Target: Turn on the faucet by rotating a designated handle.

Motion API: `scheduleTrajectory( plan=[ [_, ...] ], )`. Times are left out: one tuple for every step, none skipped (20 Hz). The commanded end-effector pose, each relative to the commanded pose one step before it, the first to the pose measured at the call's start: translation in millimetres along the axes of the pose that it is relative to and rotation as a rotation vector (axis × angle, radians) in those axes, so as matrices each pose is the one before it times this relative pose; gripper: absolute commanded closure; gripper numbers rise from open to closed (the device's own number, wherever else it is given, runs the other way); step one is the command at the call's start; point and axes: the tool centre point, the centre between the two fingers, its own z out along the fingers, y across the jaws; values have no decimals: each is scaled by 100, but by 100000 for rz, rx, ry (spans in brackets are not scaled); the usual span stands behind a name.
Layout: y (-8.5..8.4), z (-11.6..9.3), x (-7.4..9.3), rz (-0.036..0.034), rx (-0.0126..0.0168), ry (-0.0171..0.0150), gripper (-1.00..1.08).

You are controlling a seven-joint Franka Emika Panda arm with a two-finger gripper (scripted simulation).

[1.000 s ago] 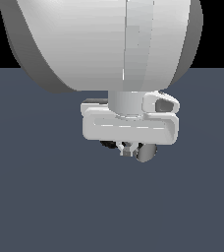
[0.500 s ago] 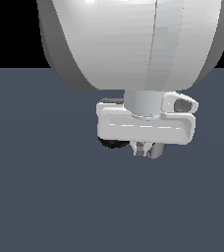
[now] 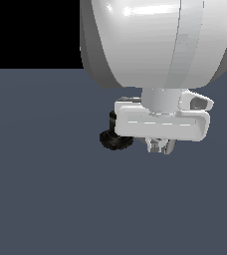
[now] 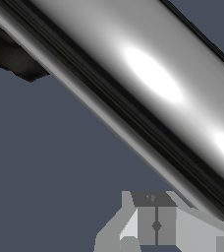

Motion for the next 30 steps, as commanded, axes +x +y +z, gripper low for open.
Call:
scheduleTrajectory(
  plan=[
    [437, -65, 1429, -877, -76, 1041, 108],
    [301, -3, 299, 68, -4, 9, 108],
    [269, 2, 303, 0, 0, 0, 108],
    [311, -5, 295, 97, -5, 13, 108],
    [298, -3, 296, 68, -3, 10, 108],
    [265, 2, 300, 0, 0, 0, 108],
    [309, -5, 291, 97, -4, 13, 108],
    [263, 2, 298, 0, 0, 0, 108],
    [307, -5, 289, 97, -4, 13, 108],
    [292, -3, 290, 68, -3, 10, 108],
    [259, 2, 296, 0, 0, 0, 108],
    [304, -5, 285, 97, -4, 14, 108],
    [256, 2, 294, 0, 0, 0, 108],
    [302, -5, 283, 97, -3, 14, 108],
    [287, -3, 285, 68, -2, 10, 108],
    [252, 2, 291, 0, 0, 0, 108],
    [299, -5, 279, 97, -3, 14, 108],
    [250, 2, 289, 0, 0, 0, 108],
    [297, -6, 277, 97, -3, 14, 108],
    [247, 2, 286, 0, 0, 0, 108],
    [295, -6, 274, 97, -2, 14, 108],
    [279, -4, 276, 68, -2, 10, 108],
    [243, 2, 283, 0, 0, 0, 108],
    [291, -6, 270, 97, -2, 14, 108],
    [240, 2, 281, 0, 0, 0, 108],
    [289, -6, 267, 97, -2, 14, 108],
    [237, 1, 279, 0, 0, 0, 108],
    [286, -6, 265, 97, -1, 14, 108],
    [234, 1, 276, 0, 0, 0, 108],
    [284, -6, 262, 97, -1, 14, 108]
  ],
)
